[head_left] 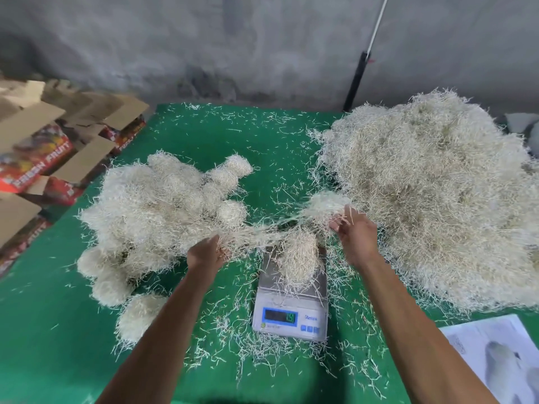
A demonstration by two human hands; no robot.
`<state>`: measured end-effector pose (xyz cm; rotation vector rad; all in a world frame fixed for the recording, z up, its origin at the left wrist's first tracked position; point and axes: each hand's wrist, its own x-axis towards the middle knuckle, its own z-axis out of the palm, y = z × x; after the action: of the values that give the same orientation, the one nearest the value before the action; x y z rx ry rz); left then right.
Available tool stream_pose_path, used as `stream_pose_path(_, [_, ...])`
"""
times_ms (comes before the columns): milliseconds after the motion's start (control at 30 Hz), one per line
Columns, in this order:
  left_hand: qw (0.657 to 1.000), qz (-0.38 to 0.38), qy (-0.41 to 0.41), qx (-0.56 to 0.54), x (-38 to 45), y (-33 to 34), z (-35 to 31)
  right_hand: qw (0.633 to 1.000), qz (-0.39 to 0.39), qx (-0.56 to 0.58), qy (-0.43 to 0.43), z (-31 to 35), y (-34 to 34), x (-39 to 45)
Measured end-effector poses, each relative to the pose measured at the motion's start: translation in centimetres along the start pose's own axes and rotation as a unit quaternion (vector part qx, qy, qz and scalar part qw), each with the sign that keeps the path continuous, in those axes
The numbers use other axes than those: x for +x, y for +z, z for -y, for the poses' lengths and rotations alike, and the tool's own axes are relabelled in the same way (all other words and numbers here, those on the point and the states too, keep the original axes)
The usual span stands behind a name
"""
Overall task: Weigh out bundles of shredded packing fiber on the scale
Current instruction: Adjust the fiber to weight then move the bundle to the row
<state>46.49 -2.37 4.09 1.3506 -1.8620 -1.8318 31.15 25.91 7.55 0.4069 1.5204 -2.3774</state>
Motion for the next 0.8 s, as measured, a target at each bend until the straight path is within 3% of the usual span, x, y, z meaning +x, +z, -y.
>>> stream_pose_path(100, [0.999, -0.017, -0.041, -0.022, -0.3, 0.6, 0.1, 0.999, -0.014, 0.044, 0.008, 0.2, 0.2, -0.2])
stream_pose_path(233, [0.999, -0.011, 0.028, 0.032, -1.4, 1.9, 0.8, 0.996, -0.008, 0.086, 0.015, -0.3, -0.2, -1.1])
stream_pose_path(300, [0.996, -0.029, 0.020, 0.081, -1.4, 1.8, 2.2, 0.990, -0.029, 0.136, 0.025, -0.4, -0.5, -1.6])
stream_pose_path(367, [0.998, -0.014, -0.039, 0.044, -0.9, 1.5, 3.5, 0.977, -0.050, 0.202, 0.035, 0.0, -0.8, -1.9])
stream_pose_path(600, [0.987, 0.077, -0.001, 0.138, -2.7, 3.2, 4.4, 0.971, -0.077, 0.227, 0.026, 0.7, -3.0, -2.7])
stream_pose_path(700, [0.986, 0.162, -0.027, 0.012, -3.6, 5.8, 2.2, 0.977, -0.076, 0.198, 0.035, 0.4, -3.1, -2.6])
stream_pose_path(767, [0.965, 0.247, -0.036, -0.082, -4.6, 7.9, 0.1, 0.980, -0.070, 0.180, 0.038, 0.0, -3.0, -2.8])
stream_pose_path(800, [0.962, 0.248, -0.025, -0.110, -4.7, 8.8, -0.8, 0.982, -0.070, 0.174, 0.038, -0.2, -2.9, -2.8])
